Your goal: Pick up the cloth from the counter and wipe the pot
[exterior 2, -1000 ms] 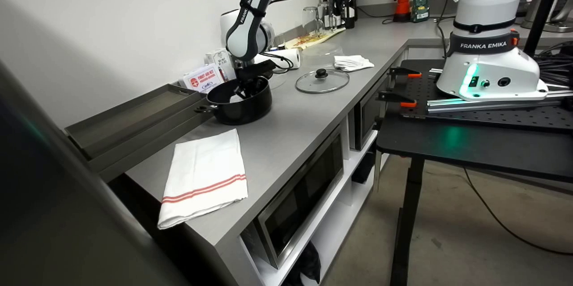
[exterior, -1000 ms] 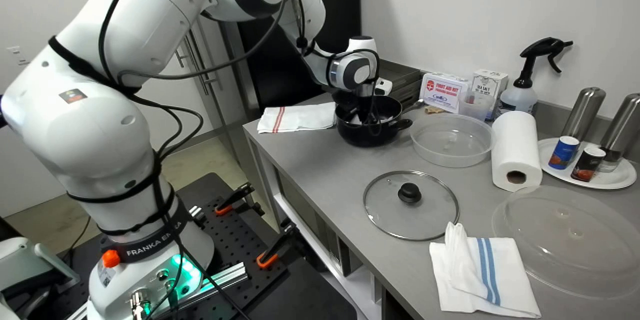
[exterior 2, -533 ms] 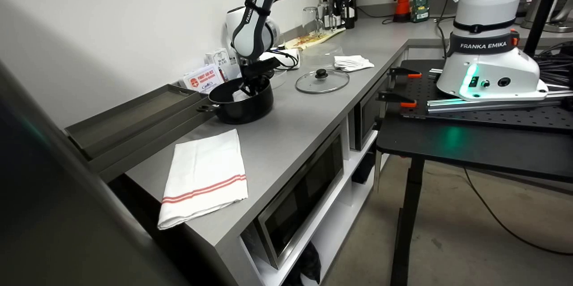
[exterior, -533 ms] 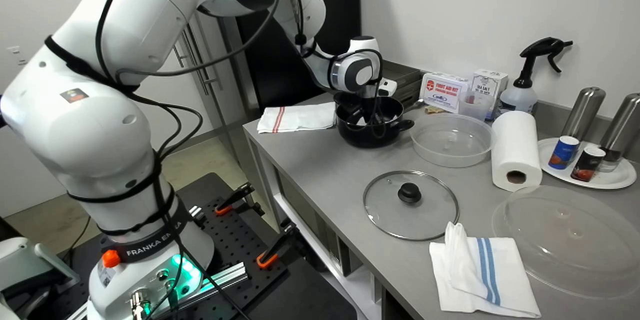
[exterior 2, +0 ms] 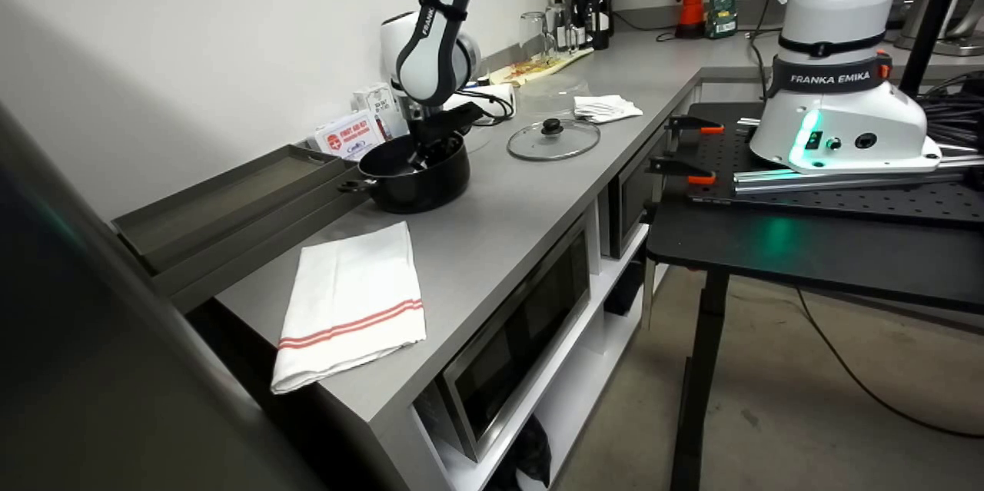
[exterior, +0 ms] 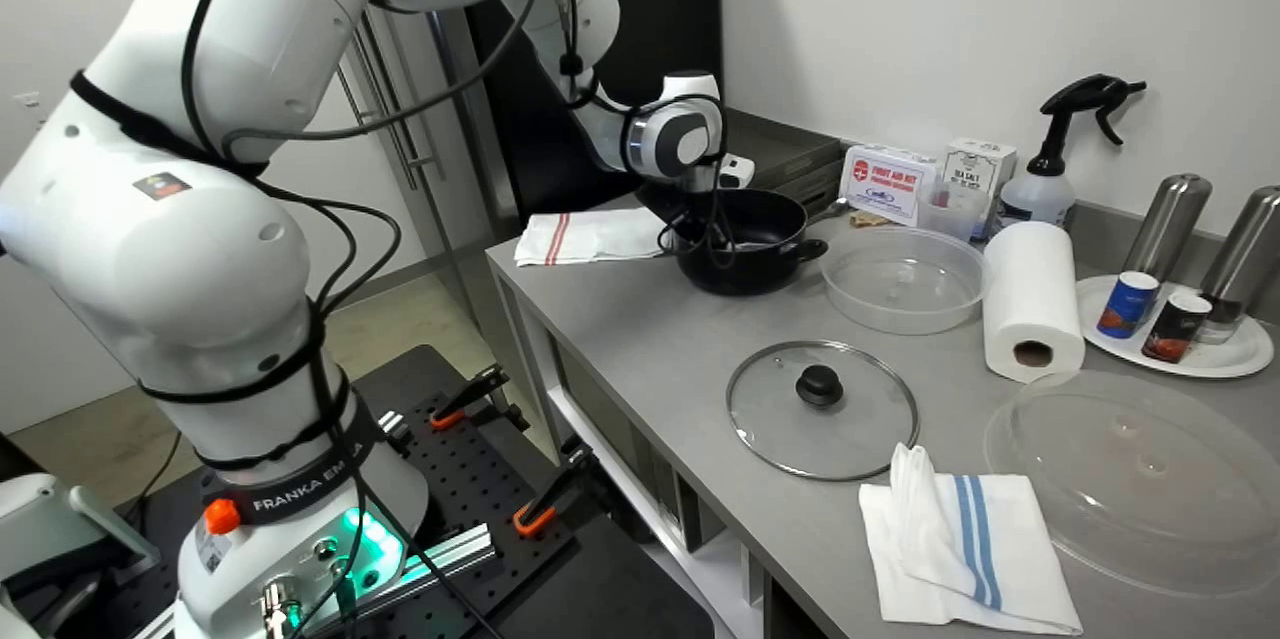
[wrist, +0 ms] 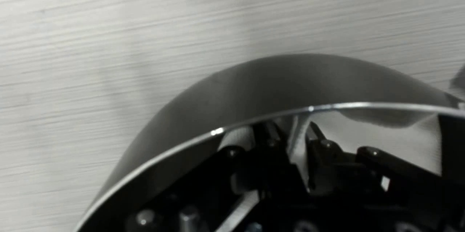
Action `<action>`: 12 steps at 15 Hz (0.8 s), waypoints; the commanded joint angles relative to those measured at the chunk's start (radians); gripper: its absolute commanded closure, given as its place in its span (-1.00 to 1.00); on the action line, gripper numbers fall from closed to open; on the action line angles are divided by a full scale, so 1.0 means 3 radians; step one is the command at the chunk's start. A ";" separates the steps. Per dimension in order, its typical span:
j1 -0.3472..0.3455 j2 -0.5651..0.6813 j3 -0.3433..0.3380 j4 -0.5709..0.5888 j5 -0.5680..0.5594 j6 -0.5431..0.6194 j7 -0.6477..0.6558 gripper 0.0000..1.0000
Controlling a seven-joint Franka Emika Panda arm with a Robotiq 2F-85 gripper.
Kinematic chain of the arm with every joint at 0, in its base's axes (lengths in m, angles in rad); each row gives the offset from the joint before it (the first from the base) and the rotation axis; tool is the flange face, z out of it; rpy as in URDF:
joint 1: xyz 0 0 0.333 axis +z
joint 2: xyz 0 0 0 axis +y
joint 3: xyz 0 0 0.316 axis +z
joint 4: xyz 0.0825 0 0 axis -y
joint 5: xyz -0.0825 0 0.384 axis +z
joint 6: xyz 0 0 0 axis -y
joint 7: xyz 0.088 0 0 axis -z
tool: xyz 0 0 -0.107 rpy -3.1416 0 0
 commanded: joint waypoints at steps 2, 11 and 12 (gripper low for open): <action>0.0043 -0.0231 0.0053 -0.0248 -0.0053 -0.0016 -0.0045 0.93; 0.0013 -0.0239 0.0009 -0.0296 -0.0065 -0.0161 -0.0004 0.93; 0.0016 -0.0239 -0.0005 -0.0302 -0.0072 -0.0166 0.0007 0.93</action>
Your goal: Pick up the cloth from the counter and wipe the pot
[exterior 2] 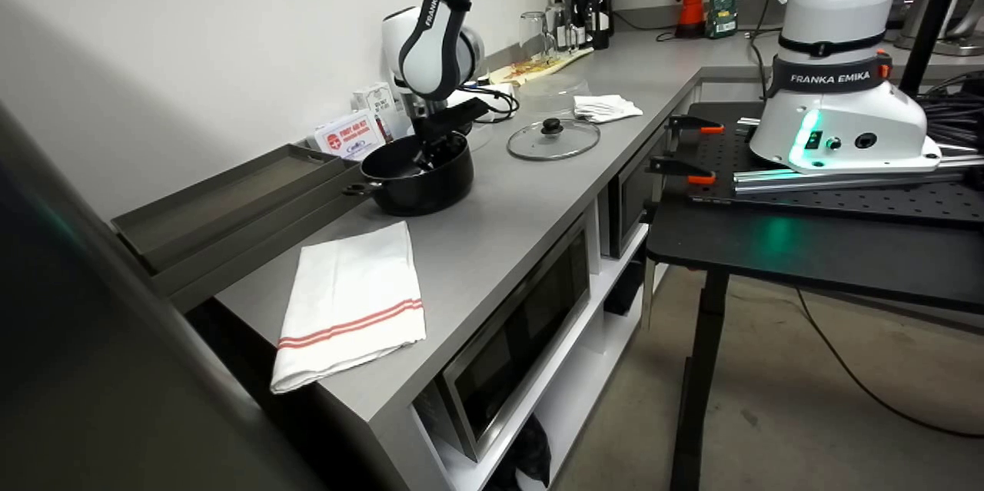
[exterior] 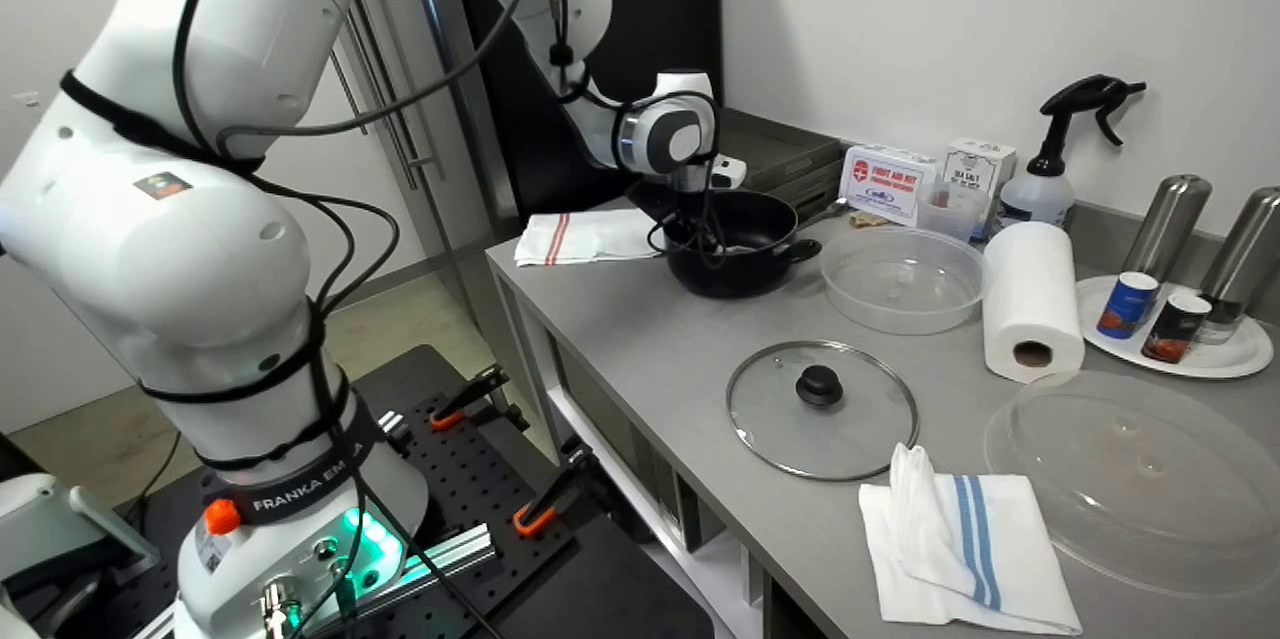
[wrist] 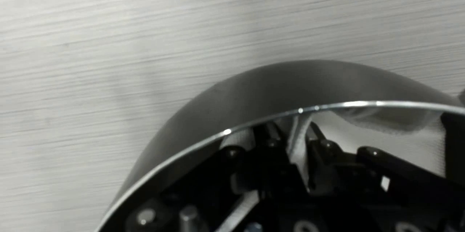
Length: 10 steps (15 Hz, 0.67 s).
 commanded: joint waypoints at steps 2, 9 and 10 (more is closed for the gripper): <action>0.0014 -0.0092 -0.0068 -0.0109 -0.0080 -0.0082 0.0044 0.93; 0.0081 -0.0097 -0.0291 -0.0120 -0.0204 0.0011 0.0215 0.93; 0.0085 -0.0096 -0.0305 -0.0117 -0.0223 0.0010 0.0229 0.93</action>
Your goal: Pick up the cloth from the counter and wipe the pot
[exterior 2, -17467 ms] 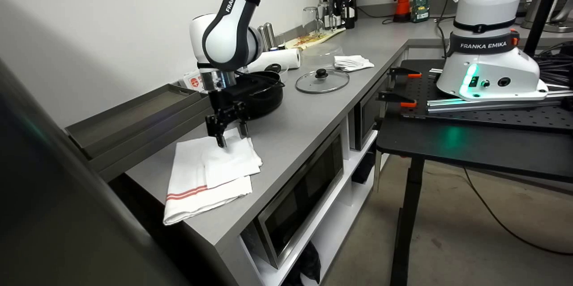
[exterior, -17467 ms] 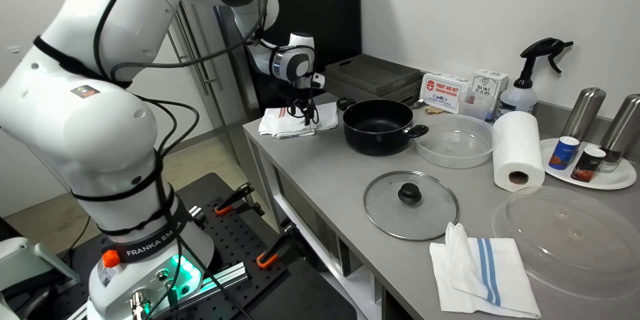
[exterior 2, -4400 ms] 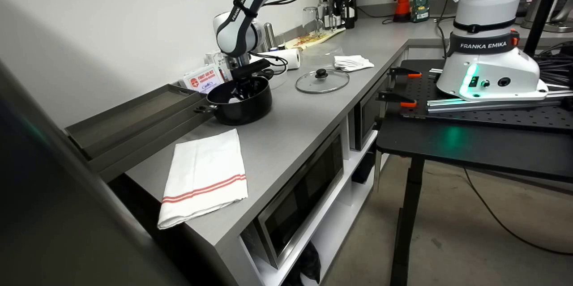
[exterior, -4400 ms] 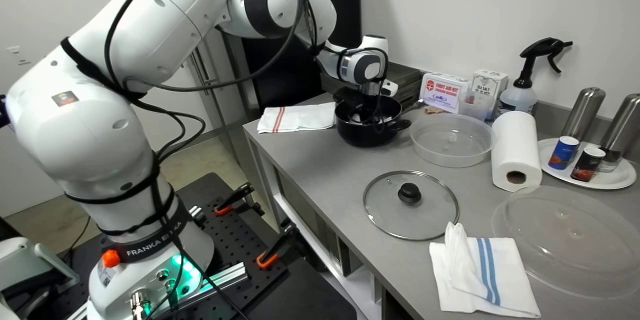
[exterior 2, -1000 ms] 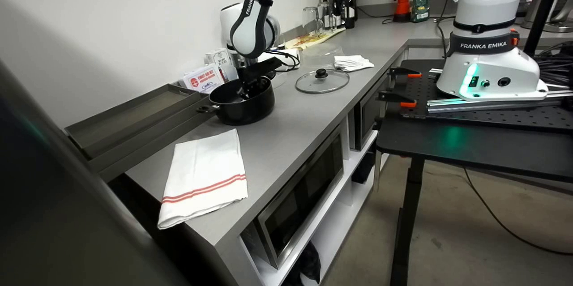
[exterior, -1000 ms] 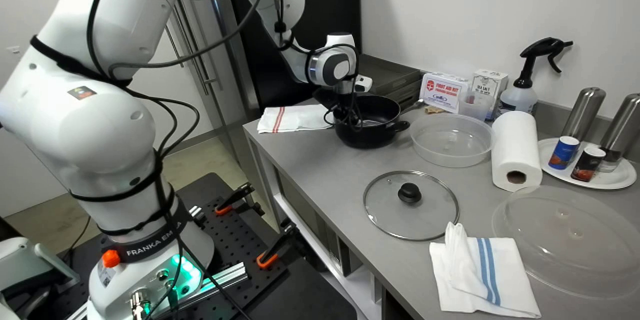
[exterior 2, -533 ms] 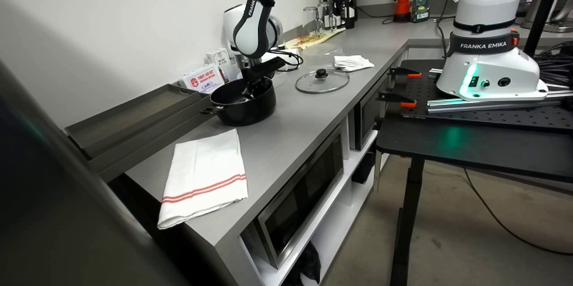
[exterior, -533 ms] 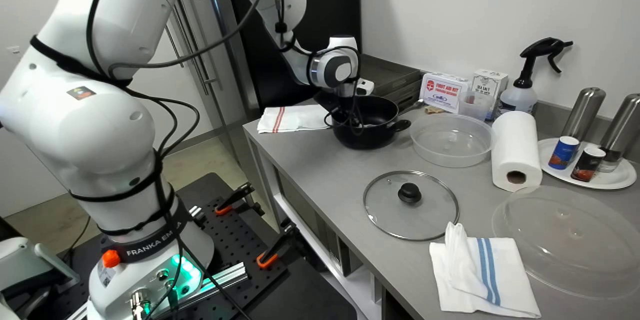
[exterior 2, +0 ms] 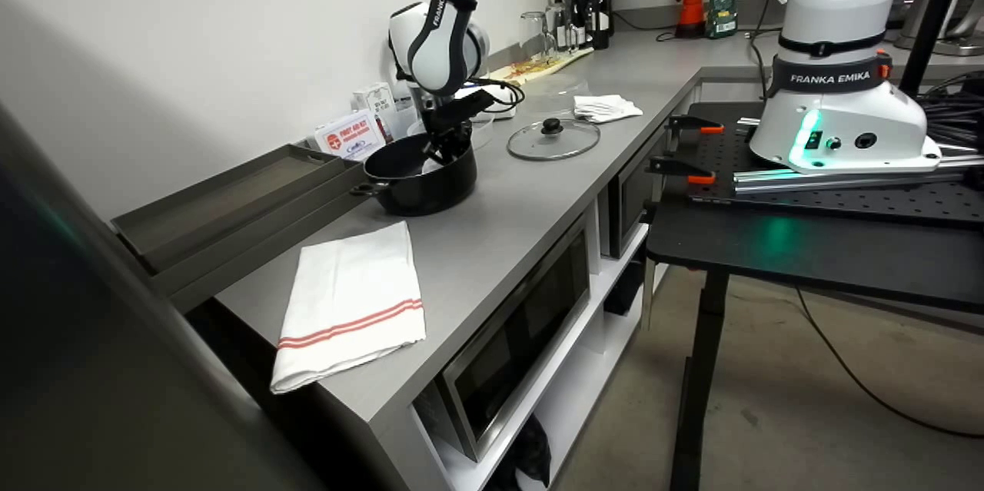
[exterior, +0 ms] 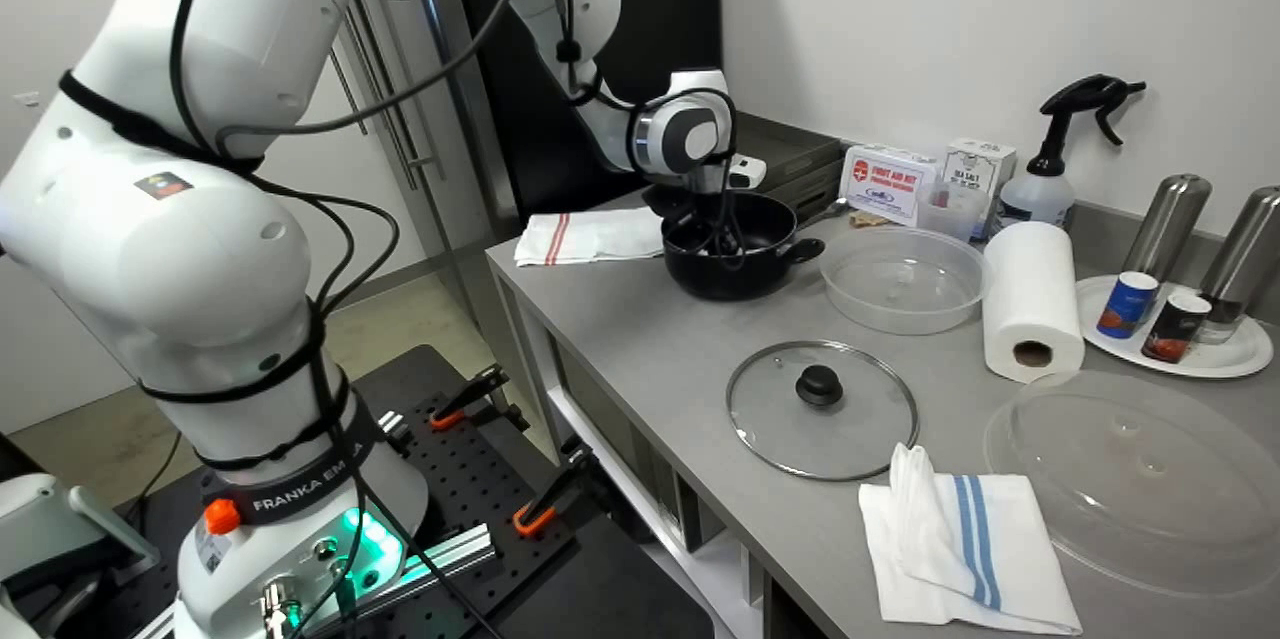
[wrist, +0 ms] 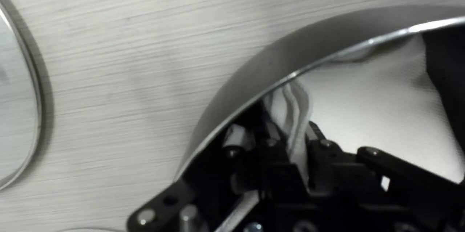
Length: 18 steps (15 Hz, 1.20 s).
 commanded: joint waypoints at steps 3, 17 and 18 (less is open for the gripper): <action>0.0068 -0.0099 -0.0076 -0.0122 -0.0128 0.0076 0.0113 0.93; 0.0234 -0.0849 -0.0043 -0.0775 -0.0279 0.0574 0.0031 0.93; 0.0229 -0.0949 -0.0032 -0.0869 -0.0291 0.0625 0.0015 0.93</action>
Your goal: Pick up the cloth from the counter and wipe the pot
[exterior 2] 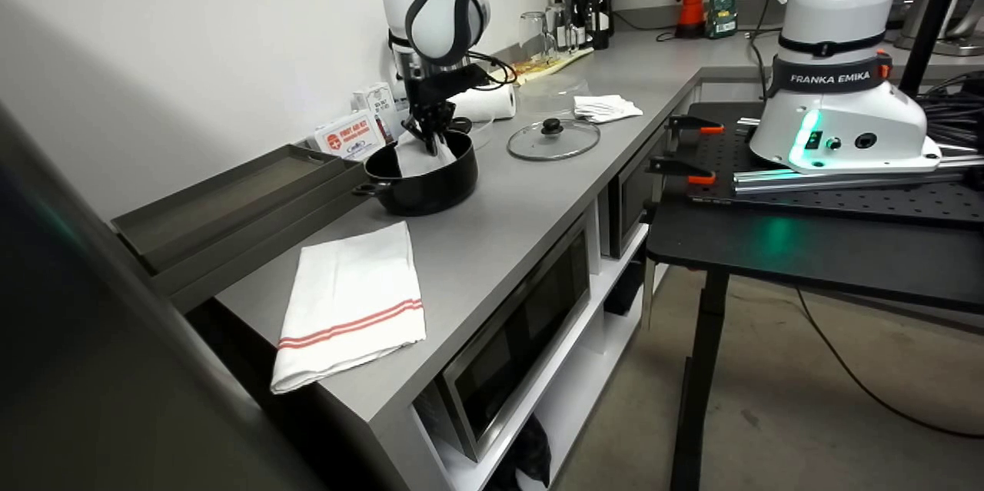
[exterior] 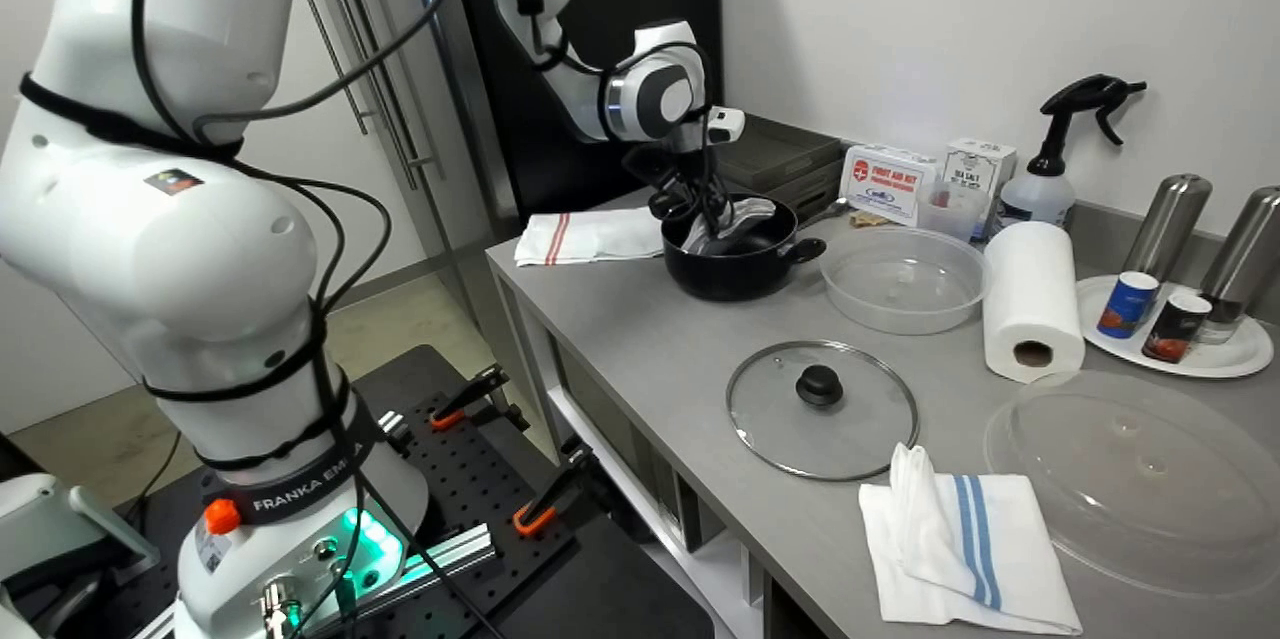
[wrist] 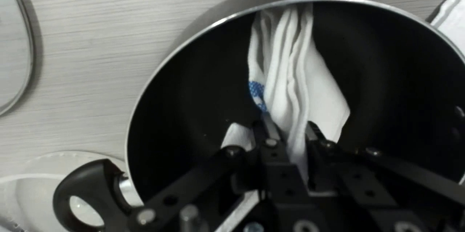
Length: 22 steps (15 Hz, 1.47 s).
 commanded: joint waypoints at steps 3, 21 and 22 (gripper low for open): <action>0.0018 -0.0633 0.0000 -0.0639 -0.0109 0.0372 -0.0019 0.93; -0.0959 -0.1713 0.0496 -0.1706 0.0977 0.0940 -0.0389 0.93; -0.1018 -0.1741 0.0543 -0.1752 0.1152 0.0966 -0.0492 0.93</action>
